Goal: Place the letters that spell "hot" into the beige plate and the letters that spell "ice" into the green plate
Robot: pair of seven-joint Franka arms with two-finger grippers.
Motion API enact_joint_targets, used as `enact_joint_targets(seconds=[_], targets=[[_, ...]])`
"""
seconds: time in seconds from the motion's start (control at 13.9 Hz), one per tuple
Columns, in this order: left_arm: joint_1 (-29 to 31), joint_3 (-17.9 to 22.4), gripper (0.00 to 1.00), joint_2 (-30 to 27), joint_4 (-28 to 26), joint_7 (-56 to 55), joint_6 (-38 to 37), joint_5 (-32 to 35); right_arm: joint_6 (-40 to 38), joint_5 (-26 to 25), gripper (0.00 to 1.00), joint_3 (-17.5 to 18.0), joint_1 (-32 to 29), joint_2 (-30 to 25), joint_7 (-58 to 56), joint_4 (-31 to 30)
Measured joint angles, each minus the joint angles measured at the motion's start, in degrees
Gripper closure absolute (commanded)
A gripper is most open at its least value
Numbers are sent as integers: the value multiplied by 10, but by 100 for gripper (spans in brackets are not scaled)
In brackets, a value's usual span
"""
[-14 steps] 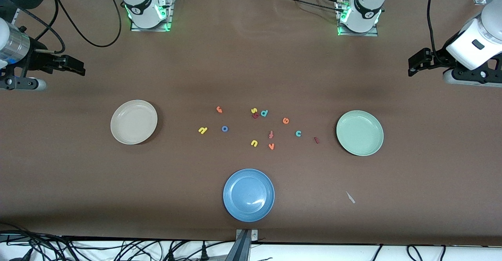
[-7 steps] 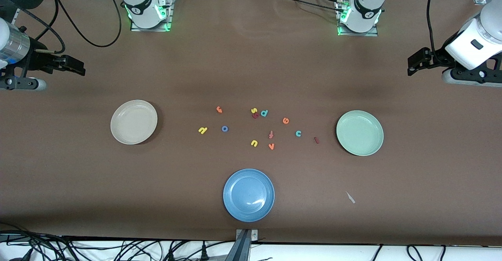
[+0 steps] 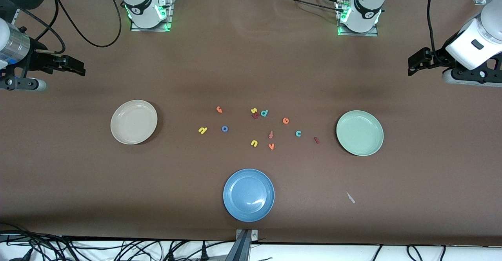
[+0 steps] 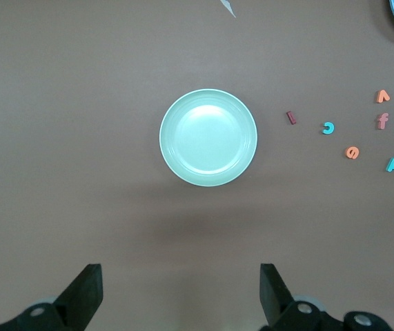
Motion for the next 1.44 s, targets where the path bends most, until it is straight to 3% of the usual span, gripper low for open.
enact_joint_targets(seconds=[0.65, 0.86, 1.22, 1.44], targets=[[0, 0, 0, 0, 0, 0, -2, 0, 0, 1, 0, 5, 9, 21, 0, 0], [-1, -1, 0, 13, 0, 0, -6, 0, 1, 33, 0, 7, 22, 46, 3, 0], [-35, -4, 0, 118, -1, 0, 2, -13, 67, 67, 0, 9, 65, 125, 106, -1], [-82, -5, 0, 185, -1, -3, 84, -13, 138, 72, 0, 11, 121, 173, 248, -2]])
